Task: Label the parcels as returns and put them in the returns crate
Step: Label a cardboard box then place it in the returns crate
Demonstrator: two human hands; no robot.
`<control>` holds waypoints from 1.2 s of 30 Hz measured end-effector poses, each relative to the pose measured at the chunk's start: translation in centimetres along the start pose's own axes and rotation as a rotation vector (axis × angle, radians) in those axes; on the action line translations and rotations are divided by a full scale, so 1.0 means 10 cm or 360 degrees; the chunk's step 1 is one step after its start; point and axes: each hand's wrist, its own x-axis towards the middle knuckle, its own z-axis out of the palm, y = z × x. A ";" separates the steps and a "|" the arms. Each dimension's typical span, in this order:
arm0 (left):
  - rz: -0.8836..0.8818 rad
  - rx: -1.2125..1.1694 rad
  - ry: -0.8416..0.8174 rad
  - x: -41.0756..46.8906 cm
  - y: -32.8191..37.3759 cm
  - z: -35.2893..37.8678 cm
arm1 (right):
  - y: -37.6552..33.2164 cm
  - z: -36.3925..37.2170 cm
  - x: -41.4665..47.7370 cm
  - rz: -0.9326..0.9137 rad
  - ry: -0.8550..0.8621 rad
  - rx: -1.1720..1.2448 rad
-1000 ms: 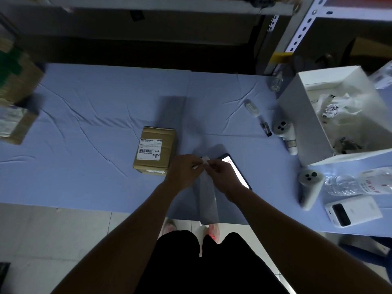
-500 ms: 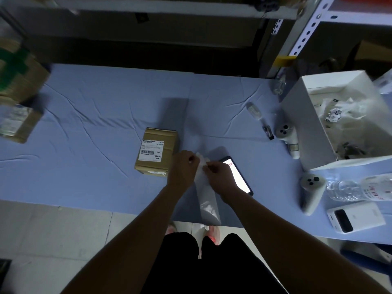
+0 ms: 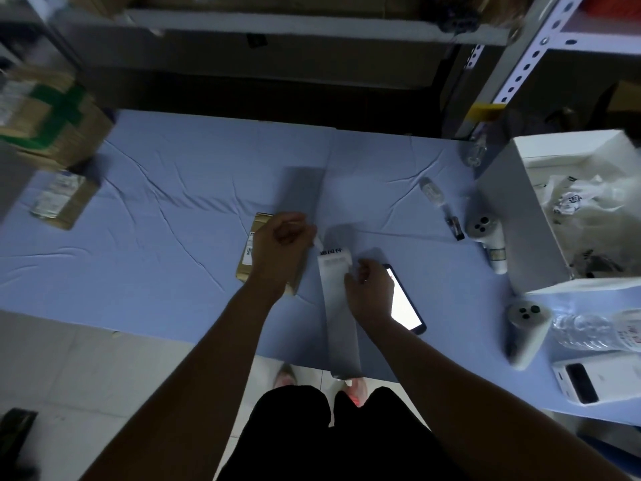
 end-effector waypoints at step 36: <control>0.0503 0.0594 -0.0554 0.55 0.11 -0.63 | -1.17 0.10 0.01 0.0414 -0.0854 0.1072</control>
